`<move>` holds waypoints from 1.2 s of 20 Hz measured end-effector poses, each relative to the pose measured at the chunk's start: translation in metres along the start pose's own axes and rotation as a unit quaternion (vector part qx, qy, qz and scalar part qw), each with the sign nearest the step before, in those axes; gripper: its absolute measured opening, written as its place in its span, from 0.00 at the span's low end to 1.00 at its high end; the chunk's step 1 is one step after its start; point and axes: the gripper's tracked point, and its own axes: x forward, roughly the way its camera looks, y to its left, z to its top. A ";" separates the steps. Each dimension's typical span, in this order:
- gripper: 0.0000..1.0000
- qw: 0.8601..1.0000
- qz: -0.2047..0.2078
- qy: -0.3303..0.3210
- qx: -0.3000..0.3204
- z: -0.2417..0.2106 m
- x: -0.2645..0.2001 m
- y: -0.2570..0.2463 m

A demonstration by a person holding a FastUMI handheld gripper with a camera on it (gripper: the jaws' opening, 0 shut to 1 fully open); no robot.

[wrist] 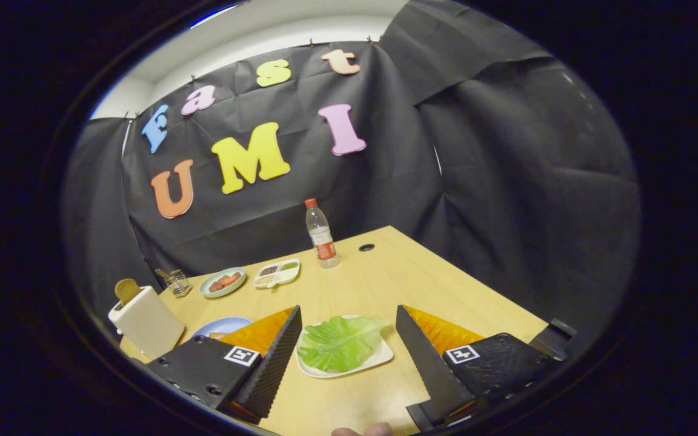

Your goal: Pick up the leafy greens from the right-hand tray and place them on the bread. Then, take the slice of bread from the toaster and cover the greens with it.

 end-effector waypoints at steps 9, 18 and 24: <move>0.96 0.992 -0.014 0.100 0.076 -0.042 0.088 -0.033; 0.92 0.985 -0.003 0.130 0.116 -0.064 0.118 -0.029; 0.38 0.985 -0.013 0.130 0.112 -0.063 0.127 -0.039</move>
